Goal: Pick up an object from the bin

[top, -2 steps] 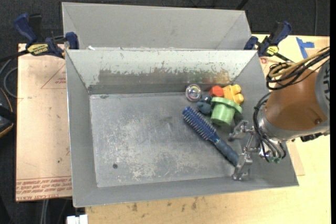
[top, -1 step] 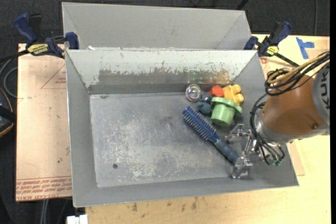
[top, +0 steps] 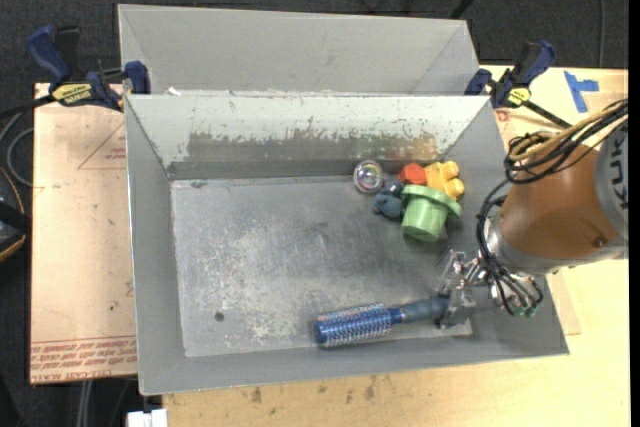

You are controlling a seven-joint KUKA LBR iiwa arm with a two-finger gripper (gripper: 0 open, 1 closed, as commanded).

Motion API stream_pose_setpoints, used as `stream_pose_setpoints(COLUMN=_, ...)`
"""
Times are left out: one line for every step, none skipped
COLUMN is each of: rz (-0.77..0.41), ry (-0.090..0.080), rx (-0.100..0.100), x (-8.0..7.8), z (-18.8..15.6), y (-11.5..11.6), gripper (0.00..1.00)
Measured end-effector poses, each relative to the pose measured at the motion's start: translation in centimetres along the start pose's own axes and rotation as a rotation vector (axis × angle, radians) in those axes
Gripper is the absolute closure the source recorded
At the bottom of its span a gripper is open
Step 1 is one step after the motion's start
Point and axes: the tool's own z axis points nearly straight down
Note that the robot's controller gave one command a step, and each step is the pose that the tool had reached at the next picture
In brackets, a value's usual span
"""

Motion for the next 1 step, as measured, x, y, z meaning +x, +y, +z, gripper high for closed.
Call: stream_pose_setpoints(rz=-0.144, ry=0.004, rx=0.0, x=-0.58, z=-15.83, y=1.48, gripper=1.0)
